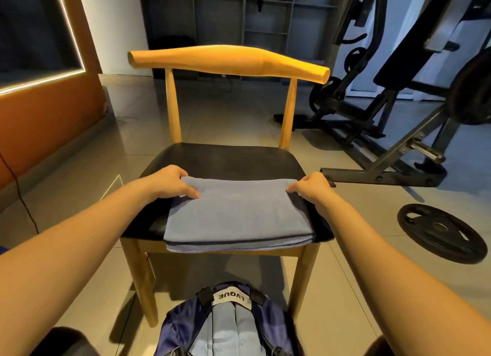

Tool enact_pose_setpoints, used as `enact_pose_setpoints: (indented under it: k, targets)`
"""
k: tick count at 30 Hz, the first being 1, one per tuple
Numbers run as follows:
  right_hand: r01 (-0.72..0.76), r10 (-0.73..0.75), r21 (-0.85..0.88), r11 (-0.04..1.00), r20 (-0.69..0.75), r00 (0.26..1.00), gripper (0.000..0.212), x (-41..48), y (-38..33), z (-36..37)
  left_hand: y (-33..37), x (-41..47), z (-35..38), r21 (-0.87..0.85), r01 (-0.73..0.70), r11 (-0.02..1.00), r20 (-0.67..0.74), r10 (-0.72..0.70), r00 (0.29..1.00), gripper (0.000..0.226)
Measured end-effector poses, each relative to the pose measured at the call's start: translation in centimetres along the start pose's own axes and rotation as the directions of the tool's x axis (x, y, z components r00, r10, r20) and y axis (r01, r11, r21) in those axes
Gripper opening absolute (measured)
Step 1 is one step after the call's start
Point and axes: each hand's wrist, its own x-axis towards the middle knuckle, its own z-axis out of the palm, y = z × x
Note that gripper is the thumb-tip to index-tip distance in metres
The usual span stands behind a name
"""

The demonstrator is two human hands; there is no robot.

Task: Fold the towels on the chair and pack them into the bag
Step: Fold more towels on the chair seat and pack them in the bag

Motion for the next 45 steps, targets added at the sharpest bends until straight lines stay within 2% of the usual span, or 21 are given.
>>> enact_pose_setpoints:
  k: [3, 6, 8, 10, 11, 13, 15, 18, 21, 23, 26, 28, 32, 36, 39, 42, 45]
  targets:
    - [0.006, -0.005, -0.027, 1.000, 0.044, 0.999, 0.024, 1.2, -1.8, -0.3, -0.4, 0.7, -0.7, -0.075, -0.001, 0.997, -0.037, -0.002, 0.999, 0.038]
    - [0.034, -0.035, 0.037, 0.999, 0.036, 0.999, 0.029, 3.4, -3.6, -0.5, -0.8, 2.1, -1.4, -0.203, -0.022, 0.979, -0.169, -0.013, 0.985, 0.042]
    - [0.096, -0.095, 0.052, 0.994, -0.025, 0.995, 0.030, 5.2, -4.4, 0.1, -1.0, 3.4, -1.5, -0.240, -0.046, 0.970, -0.263, -0.020, 0.964, 0.036]
    - [0.178, -0.178, -0.002, 0.984, -0.080, 0.981, 0.023, 6.7, -4.8, 0.9, -1.2, 4.2, -1.2, -0.169, -0.036, 0.985, -0.334, -0.023, 0.942, 0.042]
    - [0.217, -0.225, -0.089, 0.972, -0.084, 0.971, 0.020, 7.1, -4.8, 1.2, -1.3, 4.3, -1.0, -0.071, -0.032, 0.997, -0.370, 0.004, 0.929, 0.050]
    - [0.298, -0.334, -0.342, 0.891, -0.050, 0.941, 0.028, 7.2, -4.3, 1.4, -1.7, 3.6, -0.8, 0.104, -0.090, 0.990, -0.416, 0.126, 0.901, 0.058]
    - [0.403, -0.441, -0.431, 0.807, 0.012, 0.897, 0.026, 6.3, -3.5, 1.2, -2.1, 2.0, -0.7, 0.105, -0.257, 0.961, -0.327, 0.278, 0.903, 0.043]
    - [0.533, -0.483, -0.375, 0.759, 0.224, 0.846, 0.008, 3.8, -2.2, -0.1, -2.4, -0.9, -0.3, 0.117, -0.409, 0.905, -0.045, 0.416, 0.908, 0.029]
    - [0.599, -0.425, -0.426, 0.678, 0.438, 0.792, 0.009, 2.1, -1.7, -1.6, -3.3, -2.8, -0.4, 0.266, -0.466, 0.844, -0.057, 0.496, 0.867, 0.025]
    - [0.605, -0.392, -0.514, 0.608, 0.468, 0.792, 0.012, 2.0, -1.4, -2.1, -3.5, -3.5, -0.1, 0.363, -0.489, 0.793, -0.066, 0.545, 0.836, 0.021]
    - [0.601, -0.469, -0.652, 0.462, 0.396, 0.790, 0.018, 1.7, -0.8, -1.8, -3.3, -4.1, 1.0, 0.507, -0.498, 0.704, -0.083, 0.615, 0.785, 0.015]
    - [0.608, -0.513, -0.674, 0.419, 0.377, 0.771, 0.016, 1.5, -0.4, -1.7, -3.0, -4.1, 1.5, 0.534, -0.469, 0.704, -0.133, 0.617, 0.775, 0.015]
    - [0.599, -0.508, -0.634, 0.490, 0.351, 0.787, 0.018, 1.3, -0.1, -1.9, -2.2, -4.1, 1.7, 0.415, -0.405, 0.815, -0.331, 0.549, 0.768, 0.011]
    - [0.577, -0.549, -0.606, 0.548, 0.259, 0.794, 0.017, 1.2, 0.1, -1.7, -2.2, -3.9, 2.3, 0.411, -0.409, 0.815, -0.424, 0.568, 0.706, 0.015]
    - [0.538, -0.604, -0.610, 0.581, 0.119, 0.788, 0.018, 1.2, 0.0, -2.1, -2.1, -4.4, 2.3, 0.451, -0.444, 0.775, -0.425, 0.623, 0.656, 0.019]
    - [0.537, -0.671, -0.628, 0.562, 0.033, 0.741, 0.017, 0.4, -0.1, -2.9, -2.7, -5.1, 2.2, 0.511, -0.483, 0.711, -0.418, 0.697, 0.583, 0.021]
    - [0.579, -0.694, -0.671, 0.463, 0.133, 0.708, 0.012, -0.7, 0.9, -3.1, -4.3, -5.6, 2.4, 0.538, -0.496, 0.682, -0.275, 0.698, 0.662, 0.023]
